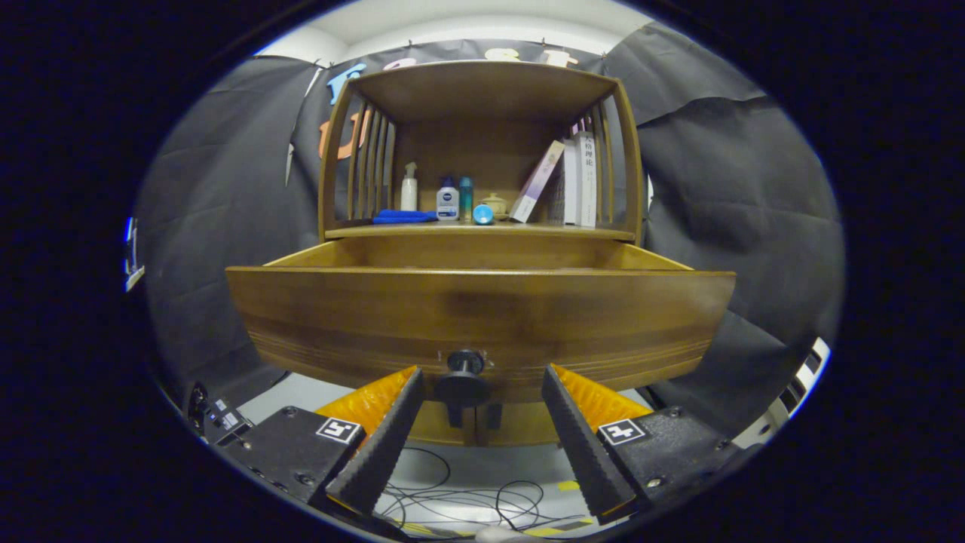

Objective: Pull open the drawer, take out the items inside it, and place them on the countertop above the cabinet.

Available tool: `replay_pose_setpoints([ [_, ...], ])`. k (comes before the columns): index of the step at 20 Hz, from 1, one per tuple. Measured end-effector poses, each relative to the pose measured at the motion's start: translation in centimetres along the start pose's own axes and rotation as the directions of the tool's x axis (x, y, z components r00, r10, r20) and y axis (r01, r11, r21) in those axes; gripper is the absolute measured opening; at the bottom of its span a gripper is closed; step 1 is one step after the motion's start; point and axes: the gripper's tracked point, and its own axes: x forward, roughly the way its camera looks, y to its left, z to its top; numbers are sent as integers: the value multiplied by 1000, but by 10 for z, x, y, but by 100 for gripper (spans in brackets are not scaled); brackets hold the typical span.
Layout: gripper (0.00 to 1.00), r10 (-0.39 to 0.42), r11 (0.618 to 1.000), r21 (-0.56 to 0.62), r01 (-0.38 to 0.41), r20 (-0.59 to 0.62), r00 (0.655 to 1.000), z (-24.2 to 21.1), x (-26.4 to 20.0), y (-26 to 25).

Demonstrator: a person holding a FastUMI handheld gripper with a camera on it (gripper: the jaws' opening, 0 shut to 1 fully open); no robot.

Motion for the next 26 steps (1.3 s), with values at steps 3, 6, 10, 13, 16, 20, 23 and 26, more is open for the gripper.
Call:
replay_pose_setpoints([
  [3,100,6,1000,-6,-6,-9,1000,-1,9,5],
  [6,100,6,1000,-3,-6,-10,1000,-2,20,8],
  [10,100,-17,1000,5,17,2,1000,-4,30,1],
  [13,99,-28,1000,10,28,17,999,-5,32,3],
  [16,99,-27,1000,9,27,29,999,-5,31,2],
  [20,99,-16,1000,16,16,27,1000,-3,36,1],
  [23,98,-9,1000,10,9,22,1000,-2,40,2],
  [26,96,-7,1000,4,7,29,1000,0,43,2],
])
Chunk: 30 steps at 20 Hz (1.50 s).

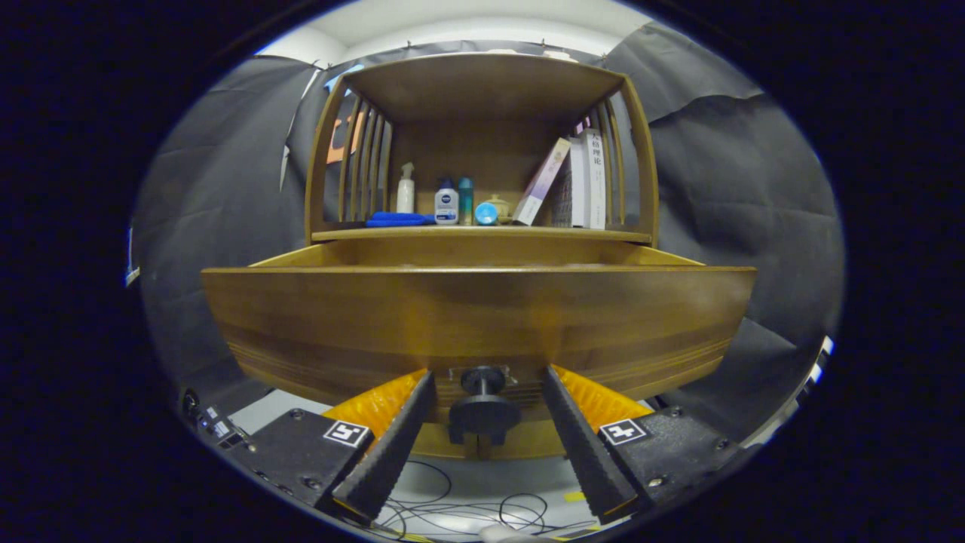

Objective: Pull open the drawer, take out the items inside it, and place them on the countertop above the cabinet.

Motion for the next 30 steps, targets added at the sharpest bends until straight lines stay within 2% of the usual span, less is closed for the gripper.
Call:
replay_pose_setpoints([
  [7,96,-3,1000,5,3,-17,1000,7,16,2],
  [18,97,-33,999,-12,32,-33,999,33,73,9],
  [30,97,-48,999,-7,48,-30,998,37,77,9],
])
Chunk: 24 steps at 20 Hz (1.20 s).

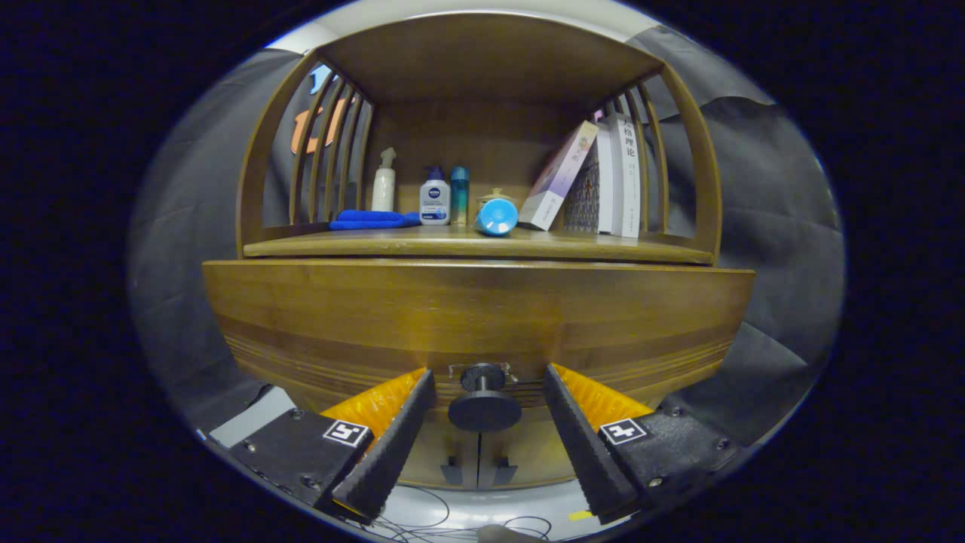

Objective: Pull open the drawer, take out the items inside it, and place them on the countertop above the cabinet.

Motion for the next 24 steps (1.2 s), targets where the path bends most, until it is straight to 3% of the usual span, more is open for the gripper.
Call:
replay_pose_setpoints([
  [11,97,29,999,22,-30,48,998,3,-3,3],
  [15,97,32,999,-22,-32,20,999,1,-2,3],
  [17,97,96,995,-1,-96,9,995,-1,-15,9],
  [21,98,71,997,-48,-68,74,995,2,-62,2],
  [24,98,39,999,1,-39,86,996,17,-70,-2],
])
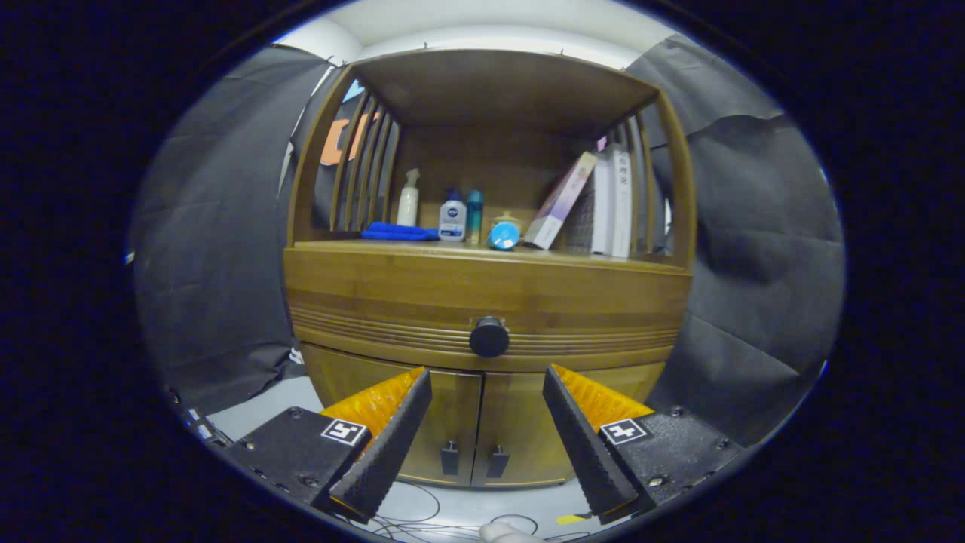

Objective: Pull open the drawer, take out the items inside it, and place them on the countertop above the cabinet.

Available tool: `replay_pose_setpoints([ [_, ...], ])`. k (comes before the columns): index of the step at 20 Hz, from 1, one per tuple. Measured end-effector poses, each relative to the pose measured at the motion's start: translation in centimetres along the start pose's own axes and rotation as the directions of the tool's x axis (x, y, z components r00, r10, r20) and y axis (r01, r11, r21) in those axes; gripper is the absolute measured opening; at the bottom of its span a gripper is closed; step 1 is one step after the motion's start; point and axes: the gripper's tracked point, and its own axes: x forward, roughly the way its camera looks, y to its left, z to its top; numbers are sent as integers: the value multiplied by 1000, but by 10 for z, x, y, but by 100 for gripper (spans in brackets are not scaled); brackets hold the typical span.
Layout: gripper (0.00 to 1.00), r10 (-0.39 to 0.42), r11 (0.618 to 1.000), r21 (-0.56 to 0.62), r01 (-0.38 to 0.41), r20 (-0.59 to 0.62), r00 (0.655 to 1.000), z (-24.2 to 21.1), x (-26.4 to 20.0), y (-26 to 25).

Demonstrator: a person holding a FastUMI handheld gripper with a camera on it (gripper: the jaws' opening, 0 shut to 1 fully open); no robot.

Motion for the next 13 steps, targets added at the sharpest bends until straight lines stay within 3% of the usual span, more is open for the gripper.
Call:
replay_pose_setpoints([
  [4,98,19,1000,18,-20,52,998,52,-25,4],
  [7,98,39,999,23,-42,88,995,96,-94,1],
  [13,98,17,999,50,-23,115,993,117,-131,-16],
])
